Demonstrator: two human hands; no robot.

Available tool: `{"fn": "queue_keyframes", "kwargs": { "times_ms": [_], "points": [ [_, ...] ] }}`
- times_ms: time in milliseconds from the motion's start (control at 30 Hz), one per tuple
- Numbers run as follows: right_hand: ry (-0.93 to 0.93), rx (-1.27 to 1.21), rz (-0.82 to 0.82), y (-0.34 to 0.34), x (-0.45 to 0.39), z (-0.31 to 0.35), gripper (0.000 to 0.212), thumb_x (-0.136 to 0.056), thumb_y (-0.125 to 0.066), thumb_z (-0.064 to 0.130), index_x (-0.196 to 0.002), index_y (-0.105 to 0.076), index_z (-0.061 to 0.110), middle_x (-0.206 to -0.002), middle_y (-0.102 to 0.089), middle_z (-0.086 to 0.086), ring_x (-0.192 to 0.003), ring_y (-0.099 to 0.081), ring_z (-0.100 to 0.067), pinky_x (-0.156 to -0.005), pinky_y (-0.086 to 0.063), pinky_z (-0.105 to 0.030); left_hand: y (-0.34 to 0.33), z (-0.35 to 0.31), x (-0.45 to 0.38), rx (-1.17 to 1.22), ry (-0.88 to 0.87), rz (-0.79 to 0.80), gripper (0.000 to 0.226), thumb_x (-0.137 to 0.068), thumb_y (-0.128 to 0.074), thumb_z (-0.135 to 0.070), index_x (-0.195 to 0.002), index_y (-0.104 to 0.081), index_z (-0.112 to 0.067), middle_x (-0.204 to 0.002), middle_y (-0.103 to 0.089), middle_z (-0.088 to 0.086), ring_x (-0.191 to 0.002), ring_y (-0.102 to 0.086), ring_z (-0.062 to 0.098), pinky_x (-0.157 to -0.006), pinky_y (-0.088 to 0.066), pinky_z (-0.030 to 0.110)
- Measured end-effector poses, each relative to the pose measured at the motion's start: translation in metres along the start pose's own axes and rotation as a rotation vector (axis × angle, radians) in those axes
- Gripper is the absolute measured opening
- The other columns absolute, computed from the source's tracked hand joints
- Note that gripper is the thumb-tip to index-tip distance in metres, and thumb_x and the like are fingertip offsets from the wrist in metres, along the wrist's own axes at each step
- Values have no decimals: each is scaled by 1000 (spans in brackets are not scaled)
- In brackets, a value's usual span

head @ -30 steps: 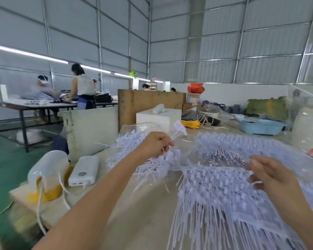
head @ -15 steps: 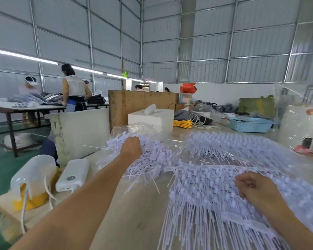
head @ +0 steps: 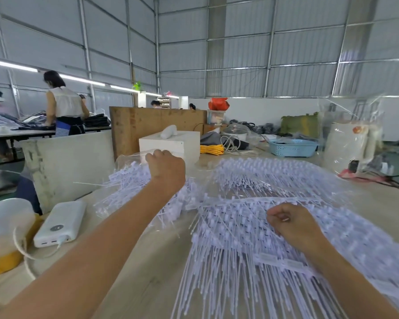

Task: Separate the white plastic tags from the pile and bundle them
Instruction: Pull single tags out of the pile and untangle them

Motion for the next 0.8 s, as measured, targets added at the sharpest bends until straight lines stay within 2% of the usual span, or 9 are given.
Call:
{"fn": "queue_keyframes", "kwargs": {
  "times_ms": [67, 133, 167, 267, 400, 567, 700, 767, 800],
  "points": [
    [8, 15, 7, 1, 1, 2, 12, -86, -64, 6, -80, -66, 16, -80, -65, -2, -69, -59, -16, -70, -46, -28, 26, -27, 13, 307, -173, -73, 26, -95, -48, -26, -113, -61, -11, -116, -58, 10, -109, -52, 27, -90, -42, 38],
    [14, 4, 14, 2, 2, 4, 9, -87, -62, 3, -83, -67, 10, -75, -64, -3, -65, -57, -14, -66, -47, -26, 35, -57, 30, 658, -393, 103, 26, -97, -48, -23, -109, -67, -10, -114, -63, 7, -100, -58, 22, -83, -48, 31],
    [10, -8, 18, 3, 2, 4, 9, -87, -61, 2, -84, -68, 7, -74, -64, -3, -63, -56, -12, -63, -46, -23, 33, -71, 39, 726, -477, 208, 25, -97, -49, -20, -110, -67, -10, -116, -63, 6, -97, -58, 18, -79, -47, 28],
    [-11, -47, 18, 7, 3, 3, 11, -89, -59, 1, -86, -68, 7, -67, -62, 1, -58, -55, -8, -50, -41, -12, 6, -102, 54, 560, -543, 314, 33, -94, -47, -3, -124, -60, -11, -126, -56, 7, -104, -55, 20, -79, -44, 24],
    [-5, -56, 20, 9, 3, 4, 18, -88, -59, 0, -76, -65, 12, -57, -58, 3, -48, -52, -5, -44, -39, -9, -29, -114, 51, 470, -440, 213, 46, -87, -51, 2, -132, -50, -9, -127, -47, 12, -118, -47, 26, -94, -46, 35],
    [-17, -57, 16, 10, 2, 0, 27, -88, -60, 2, -68, -62, 20, -56, -57, 7, -40, -50, 5, -42, -37, -8, -37, -108, 29, 503, -379, 102, 40, -92, -55, -18, -131, -49, -12, -127, -43, 10, -121, -40, 25, -97, -45, 37],
    [-14, -63, 2, 11, 2, 0, 27, -88, -61, 3, -68, -61, 22, -61, -58, 8, -50, -54, 1, -43, -37, -7, -49, -108, 17, 514, -417, 260, 54, -93, -51, -45, -135, -46, -11, -139, -47, 12, -127, -43, 27, -105, -35, 32],
    [-9, -71, -14, 13, 2, 1, 26, -88, -60, 2, -69, -61, 20, -67, -59, 8, -57, -55, -5, -44, -39, -6, -51, -105, 11, 524, -391, 286, 57, -88, -55, -53, -127, -53, -11, -130, -55, 10, -118, -51, 24, -98, -39, 30],
    [-2, -80, -30, 15, 2, 1, 24, -88, -59, 1, -71, -61, 17, -69, -59, 8, -60, -56, -6, -45, -40, -5, -52, -104, 8, 555, -378, 281, 53, -83, -61, -55, -115, -58, -13, -118, -59, 9, -106, -55, 22, -90, -42, 29]
  ]
}}
Point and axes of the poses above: each hand's wrist, its own x-axis away from the middle knuckle, its own y-axis out of the back of the hand, z = x × y, the point moved 5 cm from there along -x, towards the middle knuckle
